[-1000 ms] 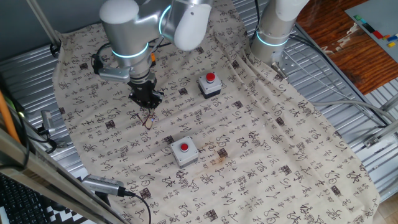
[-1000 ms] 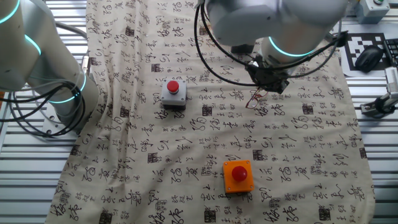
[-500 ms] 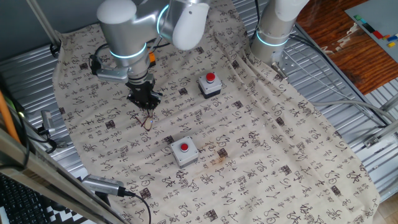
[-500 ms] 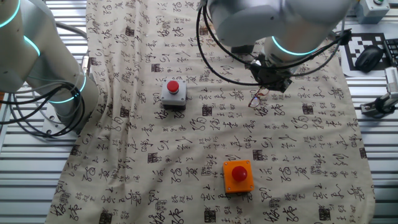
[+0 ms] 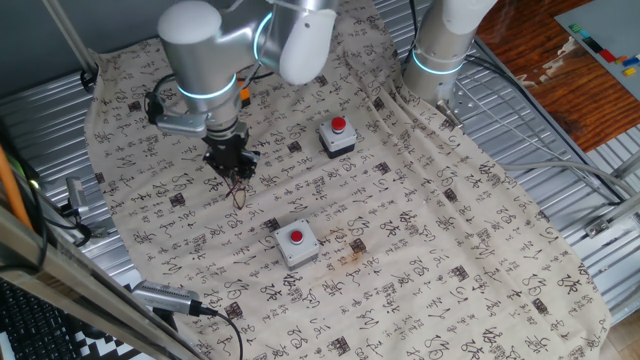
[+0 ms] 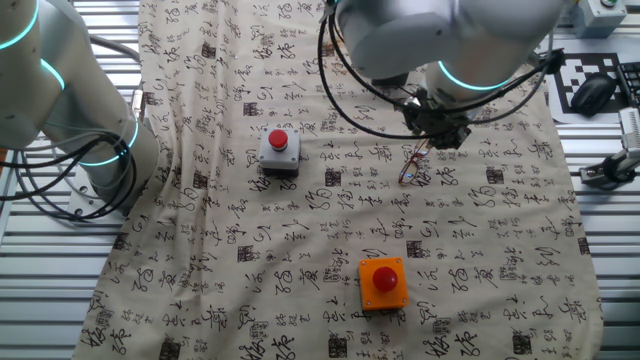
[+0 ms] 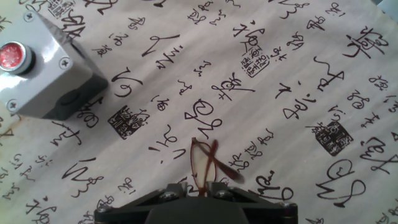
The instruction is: Unfold the leg of the glasses (with one hand)
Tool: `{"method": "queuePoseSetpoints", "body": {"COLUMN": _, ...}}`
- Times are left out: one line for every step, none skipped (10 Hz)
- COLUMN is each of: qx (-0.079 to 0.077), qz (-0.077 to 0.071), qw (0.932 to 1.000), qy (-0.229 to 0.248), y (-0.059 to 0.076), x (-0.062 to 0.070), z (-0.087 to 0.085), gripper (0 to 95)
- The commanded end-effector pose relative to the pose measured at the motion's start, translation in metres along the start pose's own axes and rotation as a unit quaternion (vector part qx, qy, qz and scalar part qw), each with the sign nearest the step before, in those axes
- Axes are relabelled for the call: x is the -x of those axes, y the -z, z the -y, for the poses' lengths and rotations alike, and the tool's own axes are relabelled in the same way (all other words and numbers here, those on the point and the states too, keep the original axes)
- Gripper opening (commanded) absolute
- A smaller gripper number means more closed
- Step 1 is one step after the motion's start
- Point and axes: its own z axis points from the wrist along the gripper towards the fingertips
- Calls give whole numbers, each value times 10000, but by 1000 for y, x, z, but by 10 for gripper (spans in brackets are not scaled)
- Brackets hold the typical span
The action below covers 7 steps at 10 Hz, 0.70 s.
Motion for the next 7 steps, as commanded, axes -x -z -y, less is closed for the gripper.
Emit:
{"method": "queuePoseSetpoints", "body": {"qx": -10, "qz": -10, "qw": 10000, "qy": -33, "y": 1, "x": 0, "z": 0, "gripper": 190}}
{"method": "queuePoseSetpoints", "body": {"qx": -1, "qz": 4, "qw": 10000, "qy": -53, "y": 0, "x": 1, "z": 1, "gripper": 190}}
{"method": "queuePoseSetpoints", "body": {"qx": -3, "qz": -5, "qw": 10000, "qy": -54, "y": 1, "x": 3, "z": 2, "gripper": 190}}
{"method": "queuePoseSetpoints", "body": {"qx": -37, "qz": -105, "qw": 9999, "qy": -19, "y": 2, "x": 5, "z": 3, "gripper": 190}}
{"method": "queuePoseSetpoints", "body": {"qx": -75, "qz": -167, "qw": 9998, "qy": -18, "y": 2, "x": 5, "z": 3, "gripper": 190}}
{"method": "queuePoseSetpoints", "body": {"qx": -105, "qz": -218, "qw": 9997, "qy": -22, "y": 3, "x": 4, "z": 4, "gripper": 190}}
{"method": "queuePoseSetpoints", "body": {"qx": -122, "qz": -251, "qw": 9996, "qy": -6, "y": 5, "x": 2, "z": 4, "gripper": 190}}
